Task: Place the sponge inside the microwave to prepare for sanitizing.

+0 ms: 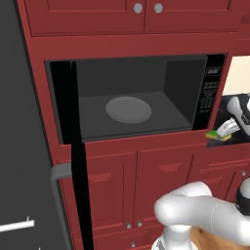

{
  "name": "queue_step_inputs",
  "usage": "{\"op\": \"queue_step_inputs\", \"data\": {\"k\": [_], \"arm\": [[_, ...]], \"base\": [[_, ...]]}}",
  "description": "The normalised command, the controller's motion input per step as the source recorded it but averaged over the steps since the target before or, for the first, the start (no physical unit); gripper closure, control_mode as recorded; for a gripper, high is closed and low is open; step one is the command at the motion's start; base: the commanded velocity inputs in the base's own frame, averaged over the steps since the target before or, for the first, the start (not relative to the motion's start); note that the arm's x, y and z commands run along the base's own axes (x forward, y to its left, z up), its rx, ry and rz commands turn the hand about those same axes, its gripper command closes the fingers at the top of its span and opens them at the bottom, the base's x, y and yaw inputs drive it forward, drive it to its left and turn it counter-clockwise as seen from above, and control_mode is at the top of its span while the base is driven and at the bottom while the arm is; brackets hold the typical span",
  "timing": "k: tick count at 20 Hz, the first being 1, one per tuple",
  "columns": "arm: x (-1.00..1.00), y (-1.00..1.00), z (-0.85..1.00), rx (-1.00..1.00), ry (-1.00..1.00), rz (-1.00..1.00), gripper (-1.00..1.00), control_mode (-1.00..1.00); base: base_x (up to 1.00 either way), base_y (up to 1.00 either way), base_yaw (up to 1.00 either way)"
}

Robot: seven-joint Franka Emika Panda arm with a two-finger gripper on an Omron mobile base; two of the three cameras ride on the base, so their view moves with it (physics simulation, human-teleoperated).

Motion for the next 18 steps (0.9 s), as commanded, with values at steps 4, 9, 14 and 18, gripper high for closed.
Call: {"op": "queue_step_inputs", "data": {"k": [4, 9, 14, 18], "arm": [[-0.28, 0.52, 0.25, 0.0, 0.04, 0.0, 1.0, -1.0], [-0.28, 0.5, 0.22, 0.0, 0.04, 0.0, 1.0, -1.0], [-0.25, 0.49, 0.19, 0.0, 0.04, 0.0, 1.0, -1.0], [-0.12, 0.54, 0.16, 0.0, 0.04, 0.0, 1.0, -1.0]], "base": [[0.0, 0.0, 0.0], [0.0, 0.0, 0.0], [0.0, 0.0, 0.0], [0.0, 0.0, 0.0]]}}
